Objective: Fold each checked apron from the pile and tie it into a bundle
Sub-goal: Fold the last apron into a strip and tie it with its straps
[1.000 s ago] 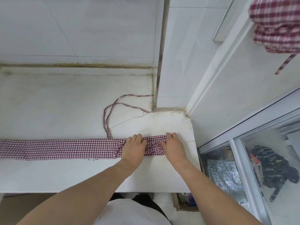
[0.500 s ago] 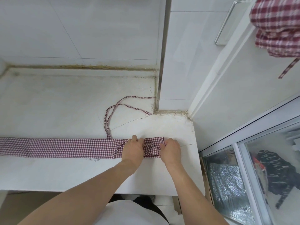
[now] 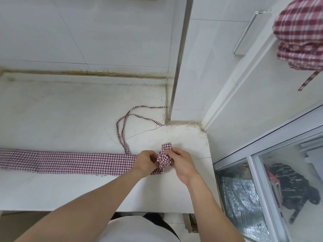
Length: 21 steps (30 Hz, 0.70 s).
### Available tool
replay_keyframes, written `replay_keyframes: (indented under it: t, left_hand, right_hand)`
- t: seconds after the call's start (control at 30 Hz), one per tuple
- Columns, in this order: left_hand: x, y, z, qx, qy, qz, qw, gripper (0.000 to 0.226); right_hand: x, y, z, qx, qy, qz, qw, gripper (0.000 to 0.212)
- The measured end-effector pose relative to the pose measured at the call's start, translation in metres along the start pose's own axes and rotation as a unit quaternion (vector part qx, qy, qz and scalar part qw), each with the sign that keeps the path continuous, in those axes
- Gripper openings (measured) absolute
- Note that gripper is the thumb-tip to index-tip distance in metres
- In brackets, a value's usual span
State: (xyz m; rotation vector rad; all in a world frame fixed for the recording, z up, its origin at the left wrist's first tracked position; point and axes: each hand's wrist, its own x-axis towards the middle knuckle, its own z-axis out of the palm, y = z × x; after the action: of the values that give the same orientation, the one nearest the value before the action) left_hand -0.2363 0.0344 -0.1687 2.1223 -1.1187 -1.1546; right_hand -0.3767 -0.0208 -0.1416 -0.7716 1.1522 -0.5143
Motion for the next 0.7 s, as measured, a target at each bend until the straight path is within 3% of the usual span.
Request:
replay_keyframes:
  t: [0.17, 0.3, 0.37, 0.43, 0.5, 0.53, 0.57, 0.7]
  left_hand:
    - [-0.001, -0.006, -0.010, -0.054, 0.042, 0.002, 0.998, 0.023]
    - [-0.009, -0.016, -0.027, -0.191, -0.041, -0.079, 0.978, 0.013]
    - [-0.012, -0.015, -0.039, -0.316, -0.109, -0.144, 0.931, 0.022]
    - [-0.012, -0.017, -0.054, -0.446, -0.155, -0.211, 0.856, 0.039]
    - [-0.010, -0.022, -0.068, -0.505, -0.213, -0.244, 0.800, 0.062]
    - [-0.009, -0.025, -0.074, -0.498, -0.247, -0.229, 0.799, 0.075]
    - [-0.009, -0.027, -0.078, -0.467, -0.261, -0.205, 0.819, 0.080]
    - [-0.011, -0.029, -0.084, -0.341, -0.187, -0.136, 0.911, 0.053]
  right_hand:
    - [-0.008, 0.010, 0.022, 0.035, 0.003, 0.008, 0.999, 0.009]
    - [-0.010, 0.010, 0.037, 0.019, -0.006, 0.008, 1.000, 0.023]
    - [-0.012, 0.009, 0.044, 0.003, -0.004, 0.004, 1.000, 0.029]
    - [-0.013, 0.008, 0.052, -0.018, 0.000, 0.002, 1.000, 0.035]
    - [-0.013, 0.008, 0.060, -0.019, 0.010, 0.001, 1.000, 0.031]
    - [-0.014, 0.008, 0.065, -0.021, 0.016, -0.005, 1.000, 0.025]
    - [-0.014, 0.007, 0.070, -0.035, 0.021, -0.014, 0.999, 0.021]
    - [-0.018, 0.011, 0.080, -0.087, 0.040, -0.049, 0.994, 0.030]
